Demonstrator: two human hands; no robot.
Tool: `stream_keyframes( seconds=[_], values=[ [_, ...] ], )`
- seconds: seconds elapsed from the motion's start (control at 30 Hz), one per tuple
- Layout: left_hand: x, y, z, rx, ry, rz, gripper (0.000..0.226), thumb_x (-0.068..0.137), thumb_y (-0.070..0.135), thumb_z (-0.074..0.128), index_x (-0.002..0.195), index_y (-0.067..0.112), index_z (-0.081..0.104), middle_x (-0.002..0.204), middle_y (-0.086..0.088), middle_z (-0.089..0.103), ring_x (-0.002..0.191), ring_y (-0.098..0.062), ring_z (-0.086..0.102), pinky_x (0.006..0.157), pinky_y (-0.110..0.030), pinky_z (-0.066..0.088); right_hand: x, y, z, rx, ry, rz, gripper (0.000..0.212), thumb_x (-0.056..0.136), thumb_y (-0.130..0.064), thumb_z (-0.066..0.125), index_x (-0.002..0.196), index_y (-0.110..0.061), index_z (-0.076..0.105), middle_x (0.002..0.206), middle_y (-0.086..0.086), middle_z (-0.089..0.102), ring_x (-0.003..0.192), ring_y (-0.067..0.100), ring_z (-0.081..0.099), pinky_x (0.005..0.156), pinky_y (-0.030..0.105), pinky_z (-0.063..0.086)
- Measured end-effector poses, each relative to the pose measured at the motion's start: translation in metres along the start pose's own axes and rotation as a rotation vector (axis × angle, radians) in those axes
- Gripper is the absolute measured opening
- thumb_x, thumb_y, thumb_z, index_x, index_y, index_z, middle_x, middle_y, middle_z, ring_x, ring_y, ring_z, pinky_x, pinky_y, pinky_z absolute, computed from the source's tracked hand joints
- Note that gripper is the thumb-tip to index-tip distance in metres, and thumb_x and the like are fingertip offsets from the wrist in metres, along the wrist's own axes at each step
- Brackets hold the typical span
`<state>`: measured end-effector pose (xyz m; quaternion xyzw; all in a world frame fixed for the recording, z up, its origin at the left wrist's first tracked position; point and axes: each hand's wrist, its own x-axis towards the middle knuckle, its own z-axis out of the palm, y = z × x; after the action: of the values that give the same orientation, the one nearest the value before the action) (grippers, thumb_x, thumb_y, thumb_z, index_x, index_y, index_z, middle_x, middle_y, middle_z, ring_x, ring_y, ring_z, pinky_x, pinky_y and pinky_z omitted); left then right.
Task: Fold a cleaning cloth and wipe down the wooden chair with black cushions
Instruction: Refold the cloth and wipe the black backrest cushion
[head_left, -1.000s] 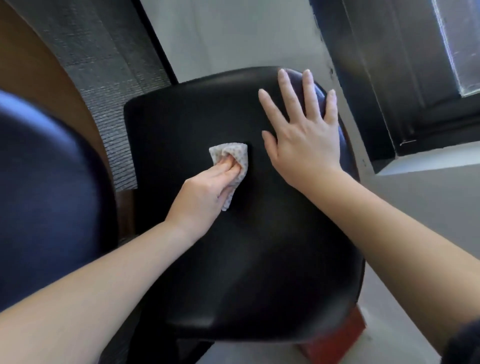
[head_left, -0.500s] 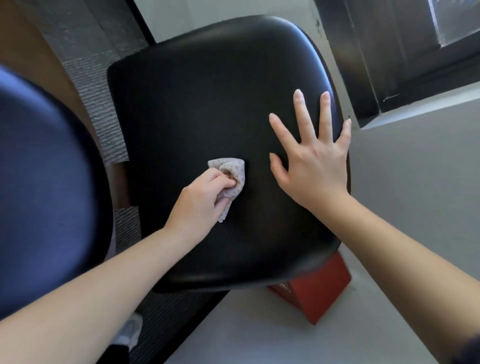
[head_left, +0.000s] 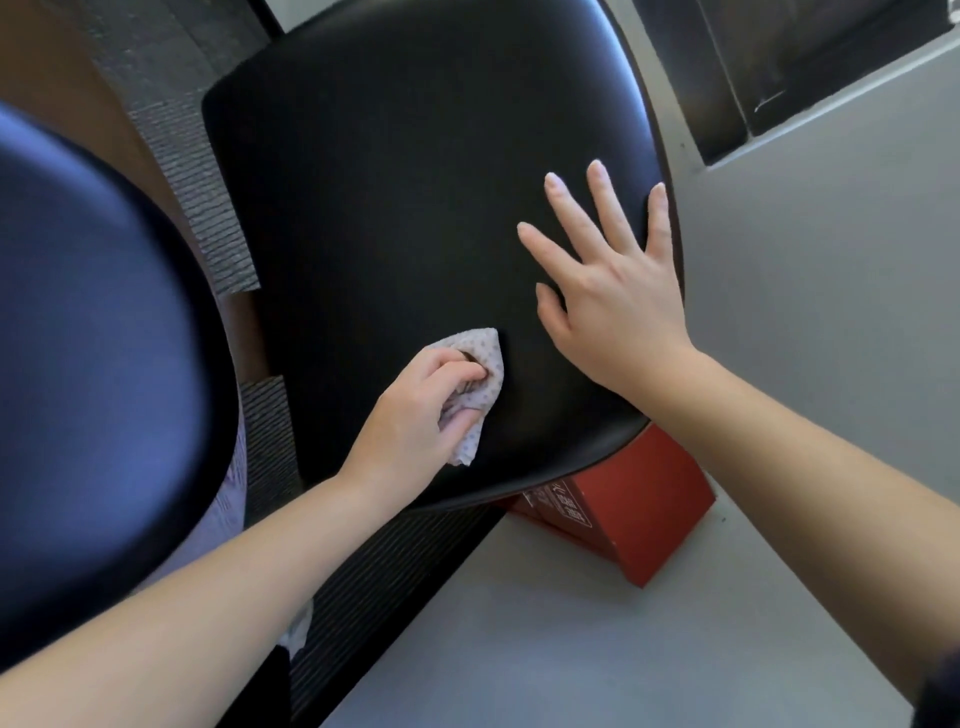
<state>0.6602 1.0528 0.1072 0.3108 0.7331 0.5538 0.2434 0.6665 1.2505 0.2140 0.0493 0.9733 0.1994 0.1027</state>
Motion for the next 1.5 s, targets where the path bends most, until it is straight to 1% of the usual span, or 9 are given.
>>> stream_keyframes(
  seconds=[0.5, 0.63, 0.77, 0.83, 0.93, 1.07, 1.27, 1.4, 1.5],
  values=[
    [-0.021, 0.026, 0.018, 0.153, -0.109, 0.236, 0.038, 0.078, 0.009, 0.078, 0.113, 0.007, 0.062, 0.113, 0.009, 0.044, 0.107, -0.006, 0.048, 0.092, -0.012, 0.041, -0.092, -0.002, 0.016, 0.449, 0.176, 0.163, 0.045, 0.098, -0.023, 0.042, 0.143, -0.019, 0.048, 0.161, 0.01, 0.02, 0.15, 0.034, 0.009, 0.115, 0.058, 0.024],
    [-0.021, 0.031, 0.019, 0.137, -0.046, 0.209, 0.033, 0.078, 0.005, 0.078, 0.108, 0.007, 0.063, 0.108, -0.002, 0.052, 0.099, -0.007, 0.05, 0.084, -0.011, 0.042, -0.117, -0.011, 0.024, 0.683, 0.326, 0.266, 0.042, 0.096, -0.013, 0.048, 0.138, -0.009, 0.052, 0.157, 0.016, 0.028, 0.148, 0.031, 0.018, 0.12, 0.037, 0.023],
    [-0.031, 0.041, 0.03, 0.184, -0.109, 0.272, 0.034, 0.077, 0.008, 0.079, 0.107, 0.008, 0.063, 0.108, 0.001, 0.049, 0.098, -0.006, 0.05, 0.081, -0.015, 0.047, -0.142, -0.026, 0.024, 0.81, 0.335, 0.383, 0.042, 0.093, -0.009, 0.052, 0.136, -0.008, 0.053, 0.155, 0.014, 0.031, 0.146, 0.027, 0.025, 0.12, 0.036, 0.023],
    [-0.034, 0.042, 0.037, 0.291, -0.155, 0.351, 0.035, 0.076, 0.012, 0.081, 0.105, 0.009, 0.062, 0.107, 0.001, 0.049, 0.094, -0.01, 0.051, 0.07, -0.025, 0.053, -0.154, -0.029, 0.023, 0.885, 0.325, 0.439, 0.042, 0.093, -0.01, 0.051, 0.135, -0.011, 0.054, 0.154, 0.01, 0.033, 0.145, 0.023, 0.028, 0.118, 0.037, 0.027],
    [-0.029, 0.038, 0.038, 0.473, -0.149, 0.491, 0.031, 0.075, 0.014, 0.083, 0.097, 0.005, 0.065, 0.098, -0.007, 0.055, 0.082, -0.019, 0.055, 0.055, -0.027, 0.044, -0.168, -0.028, 0.025, 0.974, 0.309, 0.502, 0.043, 0.093, -0.009, 0.051, 0.136, -0.014, 0.053, 0.151, 0.006, 0.037, 0.141, 0.018, 0.034, 0.115, 0.038, 0.033],
    [-0.024, 0.021, 0.033, 0.584, -0.229, 0.68, 0.028, 0.077, 0.013, 0.08, 0.097, 0.007, 0.061, 0.09, -0.009, 0.054, 0.076, -0.018, 0.045, 0.058, -0.033, 0.036, -0.178, -0.03, 0.034, 1.034, 0.336, 0.555, 0.044, 0.092, -0.007, 0.051, 0.136, -0.011, 0.052, 0.143, 0.004, 0.045, 0.135, 0.015, 0.041, 0.107, 0.042, 0.041],
    [-0.018, 0.035, 0.04, 0.688, -0.155, 0.751, 0.014, 0.084, 0.017, 0.065, 0.096, 0.009, 0.066, 0.093, -0.009, 0.055, 0.083, -0.026, 0.053, 0.066, -0.032, 0.032, -0.175, -0.037, 0.044, 1.358, 0.272, 0.69, 0.048, 0.096, -0.003, 0.046, 0.142, -0.017, 0.047, 0.139, -0.005, 0.054, 0.121, 0.004, 0.054, 0.105, 0.027, 0.044],
    [-0.001, 0.065, 0.052, 0.726, -0.096, 0.778, 0.027, 0.088, 0.031, 0.057, 0.102, 0.011, 0.065, 0.1, -0.01, 0.058, 0.092, -0.025, 0.051, 0.074, -0.034, 0.033, -0.167, -0.032, 0.042, 1.582, 0.299, 0.799, 0.045, 0.095, 0.004, 0.039, 0.132, -0.015, 0.057, 0.122, -0.005, 0.065, 0.111, 0.008, 0.063, 0.095, 0.031, 0.051],
    [0.018, 0.09, 0.067, 0.808, -0.016, 0.717, 0.021, 0.086, 0.026, 0.064, 0.1, 0.011, 0.064, 0.098, -0.011, 0.058, 0.084, -0.028, 0.054, 0.07, -0.04, 0.039, -0.168, -0.023, 0.037, 1.602, 0.348, 0.887, 0.042, 0.095, 0.003, 0.039, 0.126, -0.013, 0.061, 0.111, -0.009, 0.068, 0.102, 0.006, 0.066, 0.092, 0.027, 0.051]
  ],
)
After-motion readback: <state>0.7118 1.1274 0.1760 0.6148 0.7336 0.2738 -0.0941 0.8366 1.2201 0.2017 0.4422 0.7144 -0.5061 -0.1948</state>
